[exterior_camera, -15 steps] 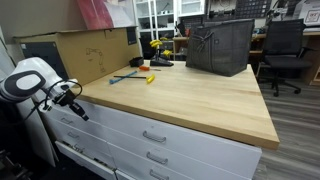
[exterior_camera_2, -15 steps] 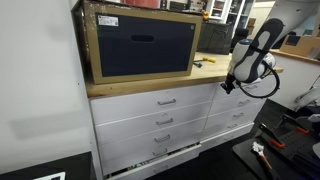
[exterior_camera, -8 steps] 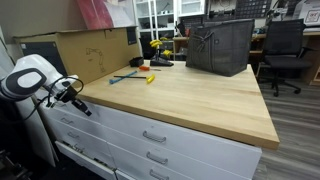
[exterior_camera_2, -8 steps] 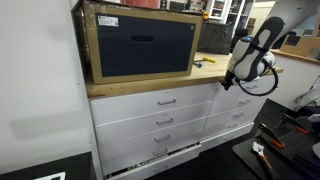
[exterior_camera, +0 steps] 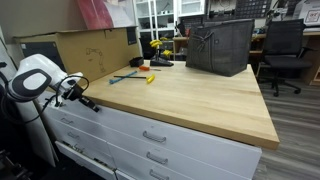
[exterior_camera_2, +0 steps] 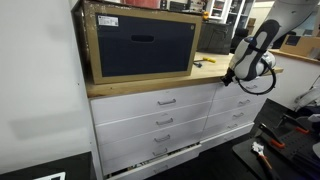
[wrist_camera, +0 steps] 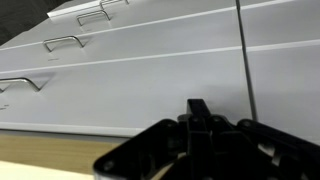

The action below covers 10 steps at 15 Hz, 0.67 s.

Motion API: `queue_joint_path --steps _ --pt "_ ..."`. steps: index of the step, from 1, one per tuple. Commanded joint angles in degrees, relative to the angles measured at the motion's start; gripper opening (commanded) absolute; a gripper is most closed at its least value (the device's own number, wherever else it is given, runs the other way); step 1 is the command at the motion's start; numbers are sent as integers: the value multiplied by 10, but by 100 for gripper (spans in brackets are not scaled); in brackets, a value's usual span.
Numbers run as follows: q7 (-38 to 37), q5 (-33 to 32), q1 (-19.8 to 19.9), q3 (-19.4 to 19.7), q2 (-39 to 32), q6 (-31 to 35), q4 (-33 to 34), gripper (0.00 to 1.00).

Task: Close the two top drawers.

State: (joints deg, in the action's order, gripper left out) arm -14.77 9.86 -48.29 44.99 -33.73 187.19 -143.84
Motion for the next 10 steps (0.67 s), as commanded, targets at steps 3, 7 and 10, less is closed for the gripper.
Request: queue_joint_path --steps 3,7,10 --pt "35 15 76 -39 -26 53 31 0" --pt "61 26 113 -70 -36 103 34 0" --pt "86 42 138 -95 -31 125 30 0"
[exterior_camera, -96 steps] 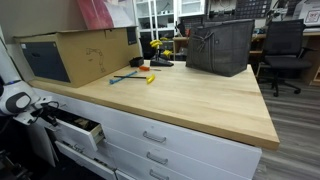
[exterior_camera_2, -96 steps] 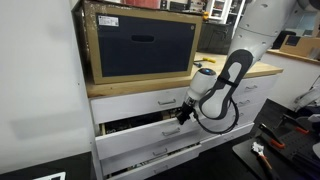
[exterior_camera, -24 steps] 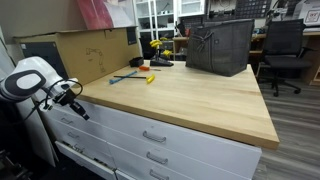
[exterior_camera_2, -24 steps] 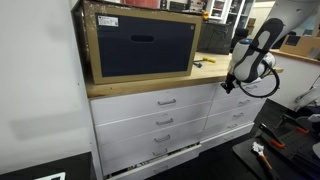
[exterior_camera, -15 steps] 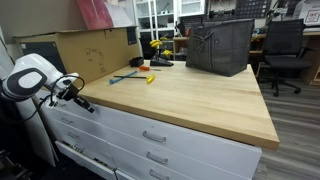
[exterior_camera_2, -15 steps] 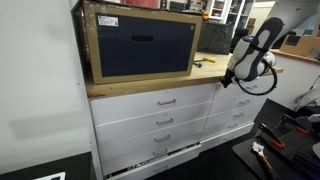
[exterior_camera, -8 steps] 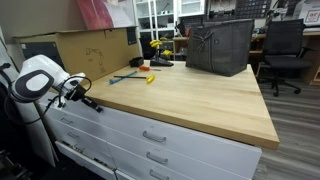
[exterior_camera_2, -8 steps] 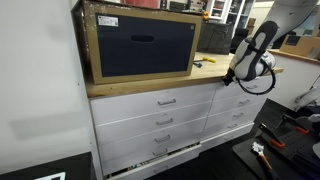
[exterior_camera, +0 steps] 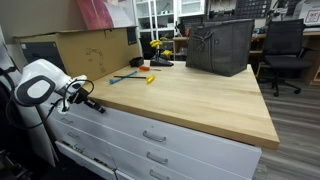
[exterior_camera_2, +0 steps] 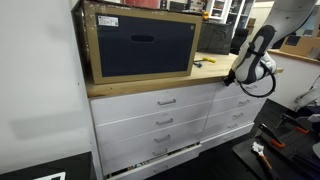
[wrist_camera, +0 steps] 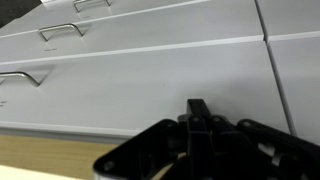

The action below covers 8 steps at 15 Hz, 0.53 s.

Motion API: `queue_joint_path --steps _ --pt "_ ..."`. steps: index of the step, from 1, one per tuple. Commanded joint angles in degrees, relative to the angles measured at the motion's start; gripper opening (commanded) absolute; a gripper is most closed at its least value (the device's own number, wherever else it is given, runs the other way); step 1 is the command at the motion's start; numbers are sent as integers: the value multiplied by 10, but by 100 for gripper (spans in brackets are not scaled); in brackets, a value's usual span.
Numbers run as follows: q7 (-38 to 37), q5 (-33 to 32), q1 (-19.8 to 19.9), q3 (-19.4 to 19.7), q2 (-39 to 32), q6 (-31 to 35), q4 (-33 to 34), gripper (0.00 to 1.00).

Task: Close the two top drawers.

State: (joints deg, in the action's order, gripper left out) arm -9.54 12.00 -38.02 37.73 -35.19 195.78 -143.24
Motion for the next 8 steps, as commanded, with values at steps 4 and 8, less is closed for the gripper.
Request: queue_joint_path --steps 4,8 --pt "71 50 7 -8 35 -80 -12 0" --pt "43 -15 -52 61 117 -243 -51 0"
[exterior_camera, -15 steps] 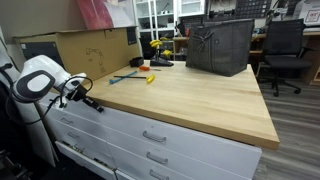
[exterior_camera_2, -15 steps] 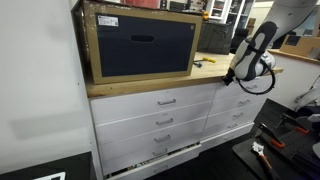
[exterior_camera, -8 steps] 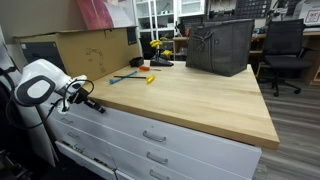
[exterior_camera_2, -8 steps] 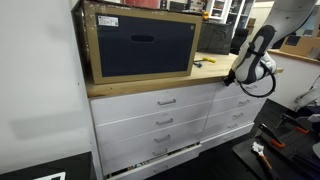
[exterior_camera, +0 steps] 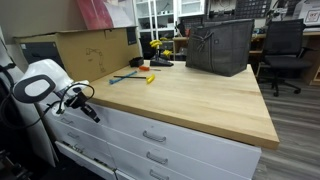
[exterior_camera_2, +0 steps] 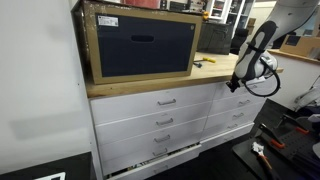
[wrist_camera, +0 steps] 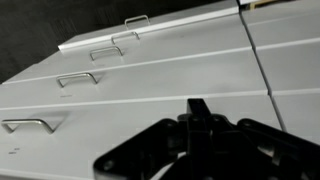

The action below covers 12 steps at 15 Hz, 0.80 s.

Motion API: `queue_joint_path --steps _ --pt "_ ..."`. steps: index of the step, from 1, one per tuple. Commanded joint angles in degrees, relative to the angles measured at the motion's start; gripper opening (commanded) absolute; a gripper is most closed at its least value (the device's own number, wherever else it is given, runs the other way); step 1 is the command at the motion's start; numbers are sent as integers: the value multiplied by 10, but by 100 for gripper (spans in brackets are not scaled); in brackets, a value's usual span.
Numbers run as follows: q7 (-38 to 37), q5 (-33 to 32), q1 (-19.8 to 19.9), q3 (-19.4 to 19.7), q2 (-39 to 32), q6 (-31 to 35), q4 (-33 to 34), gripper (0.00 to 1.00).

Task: Close the two top drawers.

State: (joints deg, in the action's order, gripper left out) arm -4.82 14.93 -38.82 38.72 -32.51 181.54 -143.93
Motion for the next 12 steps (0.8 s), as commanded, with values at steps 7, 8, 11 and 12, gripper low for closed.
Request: queue_joint_path --steps 7,8,11,12 --pt "-133 -190 -183 209 245 -385 -26 0" --pt "-146 -202 -196 222 269 -427 -14 0" --pt "-188 -242 -219 242 344 -528 18 0" --pt "-201 -254 -220 239 369 -558 29 0"
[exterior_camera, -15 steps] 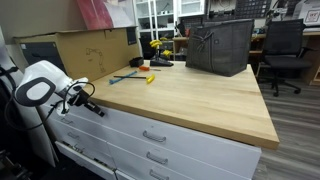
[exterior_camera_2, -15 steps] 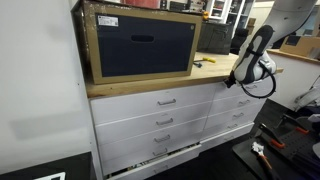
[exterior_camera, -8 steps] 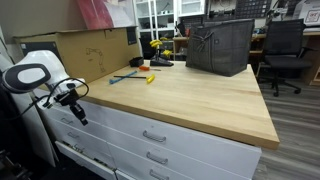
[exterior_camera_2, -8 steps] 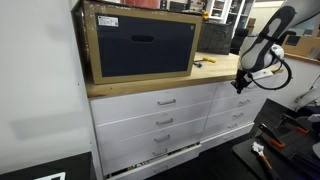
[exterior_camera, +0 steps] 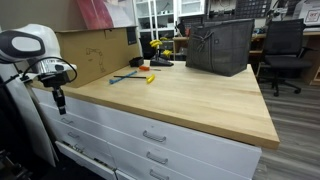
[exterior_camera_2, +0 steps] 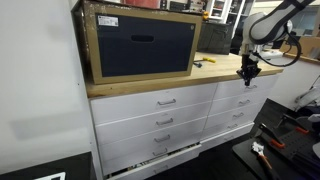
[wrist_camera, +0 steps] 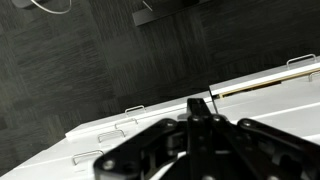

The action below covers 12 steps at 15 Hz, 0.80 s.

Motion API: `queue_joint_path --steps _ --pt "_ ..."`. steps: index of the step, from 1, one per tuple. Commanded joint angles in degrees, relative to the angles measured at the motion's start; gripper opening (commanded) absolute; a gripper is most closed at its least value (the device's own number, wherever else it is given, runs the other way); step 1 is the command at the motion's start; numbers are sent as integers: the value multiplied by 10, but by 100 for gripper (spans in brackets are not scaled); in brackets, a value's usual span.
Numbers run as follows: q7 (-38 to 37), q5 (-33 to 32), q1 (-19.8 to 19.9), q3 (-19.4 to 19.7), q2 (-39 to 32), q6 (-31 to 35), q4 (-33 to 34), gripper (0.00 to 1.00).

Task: Close the two top drawers.

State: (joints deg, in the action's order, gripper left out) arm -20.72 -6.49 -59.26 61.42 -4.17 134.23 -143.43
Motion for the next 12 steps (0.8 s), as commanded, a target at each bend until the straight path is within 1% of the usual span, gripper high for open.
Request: queue_joint_path --steps 1,3,4,5,6,10,12 --pt "-58 -52 -14 4 114 -116 36 0" --pt "-80 -66 -7 -20 160 -176 60 0" --pt "-69 -43 86 -122 161 -201 73 0" --pt "-70 -33 103 -149 177 -231 83 0" --pt "-70 -25 141 -197 192 -255 92 0" --pt "-55 33 303 -392 218 -344 129 0" --pt "-39 68 397 -491 221 -375 143 0"
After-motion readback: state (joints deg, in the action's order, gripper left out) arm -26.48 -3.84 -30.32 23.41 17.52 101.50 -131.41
